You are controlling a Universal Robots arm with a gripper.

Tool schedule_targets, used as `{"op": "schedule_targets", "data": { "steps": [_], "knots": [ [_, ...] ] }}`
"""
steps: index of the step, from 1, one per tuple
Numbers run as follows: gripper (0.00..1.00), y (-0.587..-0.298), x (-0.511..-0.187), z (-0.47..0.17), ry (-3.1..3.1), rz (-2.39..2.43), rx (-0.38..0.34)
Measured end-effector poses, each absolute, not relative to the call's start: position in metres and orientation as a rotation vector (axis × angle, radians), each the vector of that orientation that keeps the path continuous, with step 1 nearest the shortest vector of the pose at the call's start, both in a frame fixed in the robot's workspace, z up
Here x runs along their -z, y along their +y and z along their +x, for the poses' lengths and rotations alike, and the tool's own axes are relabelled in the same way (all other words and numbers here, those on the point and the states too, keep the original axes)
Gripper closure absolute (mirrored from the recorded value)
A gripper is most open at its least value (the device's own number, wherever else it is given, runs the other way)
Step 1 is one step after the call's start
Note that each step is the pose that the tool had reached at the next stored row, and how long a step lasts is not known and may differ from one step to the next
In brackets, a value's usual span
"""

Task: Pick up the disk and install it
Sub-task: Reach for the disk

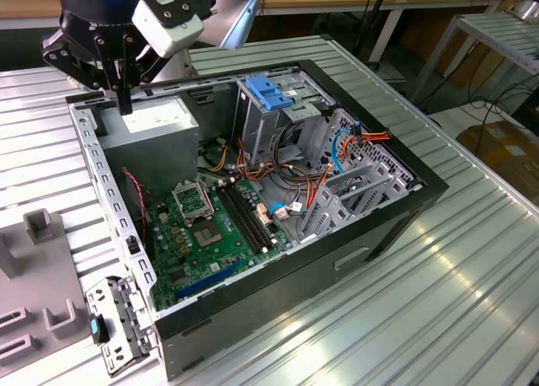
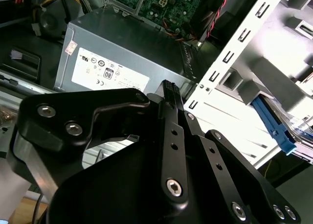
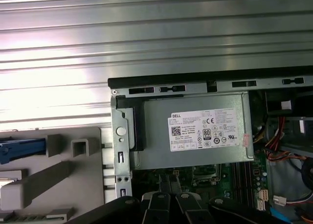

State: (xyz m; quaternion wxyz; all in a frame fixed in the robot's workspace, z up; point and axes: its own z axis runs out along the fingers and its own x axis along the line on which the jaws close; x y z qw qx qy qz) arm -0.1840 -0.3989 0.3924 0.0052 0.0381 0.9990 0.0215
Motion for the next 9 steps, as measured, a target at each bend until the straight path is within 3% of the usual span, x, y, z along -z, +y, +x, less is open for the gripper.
{"op": "schedule_targets", "data": {
  "steps": [9],
  "knots": [
    [0.89,-0.3985,-0.3924,-0.1925,3.130,0.119,-0.070]
  ]
}}
